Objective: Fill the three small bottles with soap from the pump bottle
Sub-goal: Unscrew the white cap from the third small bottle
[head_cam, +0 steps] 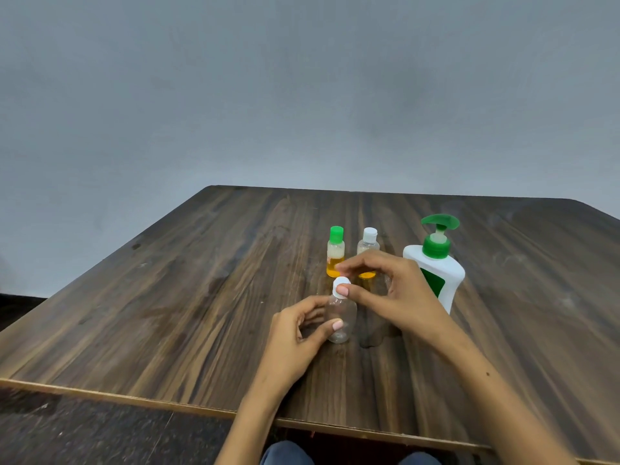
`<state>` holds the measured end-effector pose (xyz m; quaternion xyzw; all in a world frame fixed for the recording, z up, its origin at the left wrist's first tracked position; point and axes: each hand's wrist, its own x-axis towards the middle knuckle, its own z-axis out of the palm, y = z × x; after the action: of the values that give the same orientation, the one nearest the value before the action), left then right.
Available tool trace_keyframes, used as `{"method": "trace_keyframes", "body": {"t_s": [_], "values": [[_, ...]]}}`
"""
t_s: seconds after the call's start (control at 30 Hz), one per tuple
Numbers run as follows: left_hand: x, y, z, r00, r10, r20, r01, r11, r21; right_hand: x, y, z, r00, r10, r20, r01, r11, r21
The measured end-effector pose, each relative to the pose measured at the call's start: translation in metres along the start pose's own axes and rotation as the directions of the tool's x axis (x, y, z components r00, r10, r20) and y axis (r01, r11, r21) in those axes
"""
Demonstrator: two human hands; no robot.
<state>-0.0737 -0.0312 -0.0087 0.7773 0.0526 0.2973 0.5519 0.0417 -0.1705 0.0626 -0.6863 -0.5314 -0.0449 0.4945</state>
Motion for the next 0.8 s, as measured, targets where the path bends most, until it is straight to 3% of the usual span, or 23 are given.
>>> {"method": "trace_keyframes", "body": {"t_s": [0.13, 0.27, 0.33, 0.43, 0.63, 0.8], "values": [[0.000, 0.001, -0.001, 1.000, 0.021, 0.014, -0.021, 1.000, -0.002, 0.002, -0.002, 0.003, 0.999, -0.039, -0.001, 0.039, 0.997, -0.065], [0.000, 0.002, -0.001, 1.000, 0.001, 0.020, -0.001, 1.000, -0.019, 0.005, -0.008, -0.008, 0.989, 0.003, 0.148, -0.004, 1.000, 0.005], [0.000, 0.001, -0.001, 1.000, 0.001, 0.014, -0.001, 1.000, -0.016, 0.006, -0.009, -0.009, 0.993, 0.021, 0.113, -0.019, 1.000, -0.022], [-0.001, 0.003, 0.000, 1.000, -0.004, -0.010, 0.003, 1.000, -0.022, 0.008, -0.008, 0.000, 0.999, -0.025, 0.032, 0.033, 0.956, -0.292], [-0.001, 0.006, 0.000, 1.000, 0.006, 0.006, -0.006, 0.999, -0.036, 0.008, -0.012, -0.011, 0.985, -0.018, 0.174, 0.032, 0.996, -0.082], [-0.002, 0.004, 0.000, 1.000, 0.000, 0.000, 0.000, 0.999, -0.034, 0.011, -0.010, 0.000, 0.996, -0.037, 0.082, 0.059, 0.956, -0.287]]}}
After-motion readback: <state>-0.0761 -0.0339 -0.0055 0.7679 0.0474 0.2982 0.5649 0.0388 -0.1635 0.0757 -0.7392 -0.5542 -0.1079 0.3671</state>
